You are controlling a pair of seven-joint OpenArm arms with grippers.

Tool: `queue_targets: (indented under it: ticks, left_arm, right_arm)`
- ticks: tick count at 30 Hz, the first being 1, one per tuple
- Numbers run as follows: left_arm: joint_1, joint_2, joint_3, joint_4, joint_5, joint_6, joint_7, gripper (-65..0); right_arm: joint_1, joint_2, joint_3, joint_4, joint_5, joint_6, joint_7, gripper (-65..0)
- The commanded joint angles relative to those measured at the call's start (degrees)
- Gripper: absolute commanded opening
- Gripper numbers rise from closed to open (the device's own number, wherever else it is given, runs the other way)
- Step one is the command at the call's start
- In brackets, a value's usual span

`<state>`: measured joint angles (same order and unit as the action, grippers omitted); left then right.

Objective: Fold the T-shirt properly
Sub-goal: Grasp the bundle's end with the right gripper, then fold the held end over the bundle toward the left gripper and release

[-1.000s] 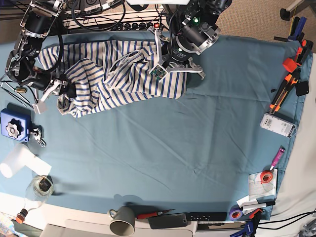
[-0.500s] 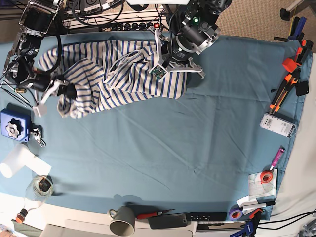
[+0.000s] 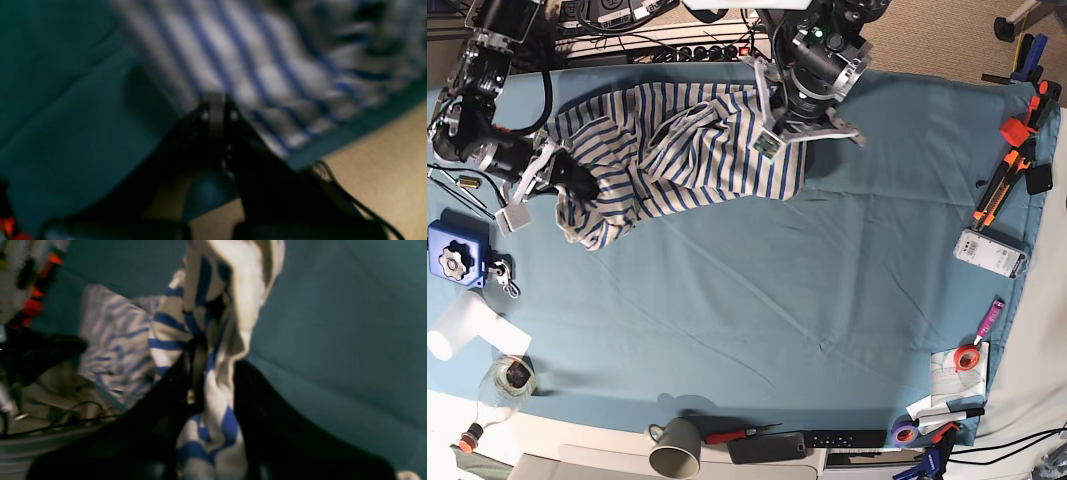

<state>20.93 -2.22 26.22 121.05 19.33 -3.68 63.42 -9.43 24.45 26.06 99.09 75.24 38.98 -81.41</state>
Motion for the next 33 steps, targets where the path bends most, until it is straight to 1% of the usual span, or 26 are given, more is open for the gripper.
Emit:
queue_targets:
  ticks: [1, 4, 8, 11, 14, 16, 20, 23, 26, 28, 30, 33]
  left_arm:
    - [-0.09, 0.42, 0.22, 1.18, 1.64, 1.2, 0.02, -65.0]
    - [0.2, 0.42, 0.22, 1.75, 4.98, 3.3, 1.09, -65.0]
    - [0.7, 0.42, 0.22, 1.99, 9.25, 5.66, 3.13, -65.0]
    - [1.86, 0.42, 0.22, 2.01, 10.69, 5.66, 3.39, -65.0]
    - [2.78, 0.2, 0.22, 2.03, 12.96, 6.12, 4.9, -65.0]
    - [3.28, -0.55, 0.22, 2.49, 13.2, 7.37, 4.9, -65.0]
    - [4.37, -0.81, 0.22, 5.11, 13.05, 7.32, 4.55, -65.0]
    - [5.07, -0.85, 0.04, 6.78, 14.69, 7.34, 4.63, -65.0]
    - [5.11, -0.83, -1.92, 6.8, 15.15, 7.39, 4.63, -65.0]
    - [5.09, -0.83, -4.22, 6.8, 14.78, 7.82, 3.65, -65.0]
    - [5.11, -0.81, -7.32, 6.8, 13.92, 7.82, 2.8, -65.0]
    - [5.11, -0.83, -12.87, 6.8, 12.04, 7.76, 2.54, -65.0]
  right_arm:
    - [0.66, 1.05, 0.28, 1.38, 3.67, 0.5, 1.41, -65.0]
    - [0.7, 1.05, 0.26, 1.53, 7.32, 1.02, 1.41, -65.0]
    - [0.68, 0.92, 0.15, 1.53, 8.55, 1.02, 1.41, -65.0]
    - [0.68, 0.92, 0.11, 1.53, 9.29, 1.02, 1.41, -65.0]
    - [0.7, 0.92, 0.11, 1.53, 9.76, 1.02, 1.41, -65.0]
    - [0.72, 0.92, 0.11, 1.53, 9.76, 1.02, 1.41, -65.0]
    - [0.81, 0.92, -0.35, 1.53, 9.76, 1.02, 1.41, -65.0]
    - [1.09, 0.92, -4.39, 1.53, 9.76, 1.02, 1.41, -65.0]
    - [2.84, 0.76, -11.85, 1.53, 9.76, 1.02, 1.41, -65.0]
    - [4.92, 0.5, -16.22, 1.53, 9.76, 1.02, 1.41, -65.0]
    - [7.61, -1.03, -18.93, 1.53, 9.76, 1.02, 1.41, -65.0]
    - [10.64, -3.69, -21.05, 1.53, 9.76, 1.02, 1.41, -65.0]
